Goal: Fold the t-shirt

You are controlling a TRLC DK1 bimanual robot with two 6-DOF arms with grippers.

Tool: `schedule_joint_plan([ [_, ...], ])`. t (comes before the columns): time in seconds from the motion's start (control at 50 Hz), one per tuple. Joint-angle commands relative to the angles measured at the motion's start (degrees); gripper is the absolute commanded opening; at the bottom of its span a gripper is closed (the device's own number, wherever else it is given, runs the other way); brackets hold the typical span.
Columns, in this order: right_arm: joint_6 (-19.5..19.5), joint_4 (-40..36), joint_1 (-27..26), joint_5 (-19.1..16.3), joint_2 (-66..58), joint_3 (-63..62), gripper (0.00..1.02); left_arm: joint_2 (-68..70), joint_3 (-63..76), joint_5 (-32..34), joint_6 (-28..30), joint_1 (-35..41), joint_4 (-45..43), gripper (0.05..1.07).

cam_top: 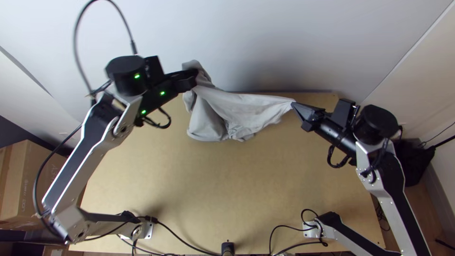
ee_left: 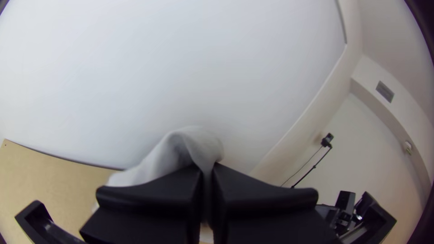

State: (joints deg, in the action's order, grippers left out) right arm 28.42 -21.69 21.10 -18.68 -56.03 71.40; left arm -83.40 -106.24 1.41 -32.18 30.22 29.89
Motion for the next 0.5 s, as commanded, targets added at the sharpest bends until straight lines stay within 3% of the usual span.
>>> schedule_joint_plan([
  [0.0,-0.48,0.51,1.13,0.22,4.0,-2.49,0.02,6.23,7.89,-0.27,-0.95,0.37,-2.47,0.08],
  [0.24,-0.21,-12.5,3.07,-1.01,8.22,-11.28,0.02,13.61,38.21,1.75,3.18,3.09,-5.9,0.08],
  [0.48,0.32,-18.47,-0.8,-4.53,6.99,-16.2,0.02,13.7,51.66,7.99,3.36,8.63,-8.27,0.08],
])
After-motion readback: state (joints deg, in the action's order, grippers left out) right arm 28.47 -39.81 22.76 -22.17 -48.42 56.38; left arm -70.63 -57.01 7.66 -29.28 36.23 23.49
